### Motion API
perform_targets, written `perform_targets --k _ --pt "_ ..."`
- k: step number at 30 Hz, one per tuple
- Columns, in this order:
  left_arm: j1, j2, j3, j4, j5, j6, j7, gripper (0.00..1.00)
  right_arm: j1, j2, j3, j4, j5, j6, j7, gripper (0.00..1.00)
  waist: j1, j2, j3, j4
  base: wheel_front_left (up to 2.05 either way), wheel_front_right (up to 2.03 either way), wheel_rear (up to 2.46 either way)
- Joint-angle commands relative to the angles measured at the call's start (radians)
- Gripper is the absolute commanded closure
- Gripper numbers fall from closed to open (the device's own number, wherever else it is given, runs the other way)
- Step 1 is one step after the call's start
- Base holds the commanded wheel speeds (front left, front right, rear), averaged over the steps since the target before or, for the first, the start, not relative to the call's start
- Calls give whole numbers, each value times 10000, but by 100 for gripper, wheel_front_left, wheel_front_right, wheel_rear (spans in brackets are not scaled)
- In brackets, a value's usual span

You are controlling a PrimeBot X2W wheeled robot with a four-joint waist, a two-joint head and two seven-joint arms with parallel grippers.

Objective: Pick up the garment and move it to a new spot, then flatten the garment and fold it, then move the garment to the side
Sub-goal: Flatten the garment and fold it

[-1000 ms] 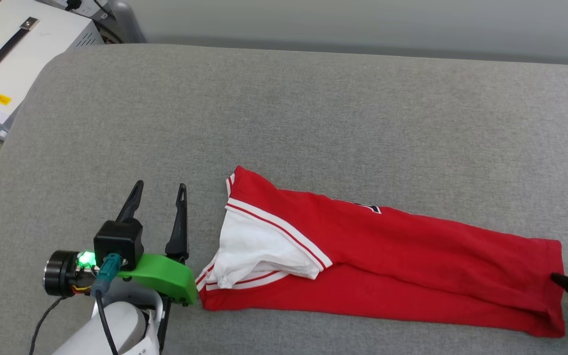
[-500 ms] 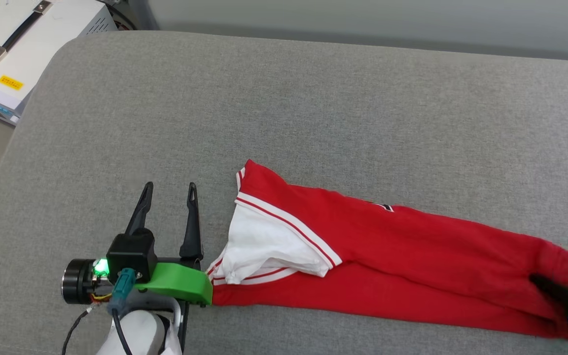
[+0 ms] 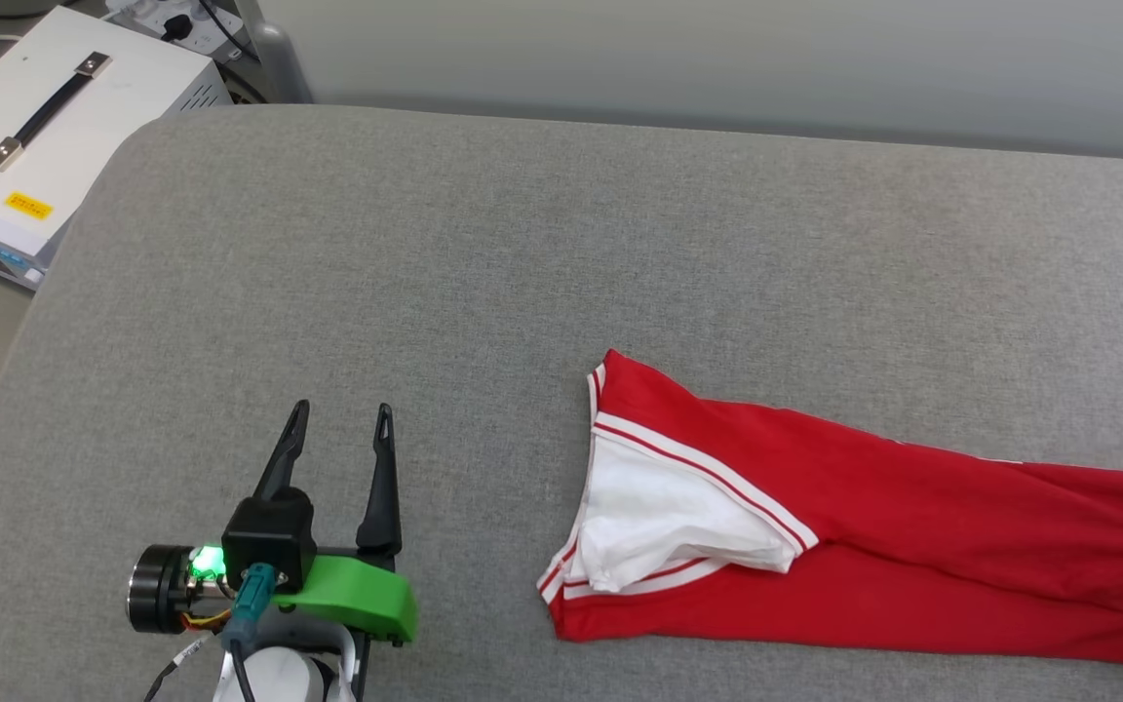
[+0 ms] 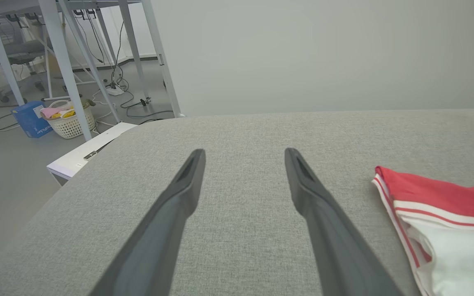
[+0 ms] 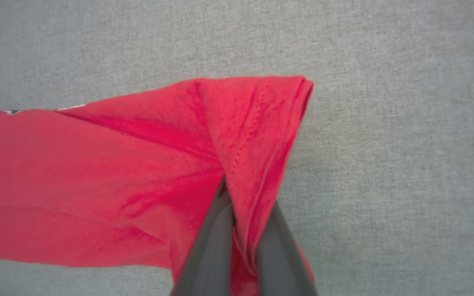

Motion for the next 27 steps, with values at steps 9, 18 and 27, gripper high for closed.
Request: perform_targets --k 9,18,27 --pt "427 -310 395 216 512 -497 -59 0 659 107 164 -1973 743 -17 659 100 1 -1 -339 -76 0 0 0" --pt "316 -583 649 220 869 -771 -59 0 -66 989 1476 -4600 79 -17 1324 100 1 -1 -113 18 0 0 0" --pt "-99 -829 827 172 1128 -973 -59 0 -2466 2142 3744 -4559 -868 -17 1847 100 1 -1 477 273 0 0 0"
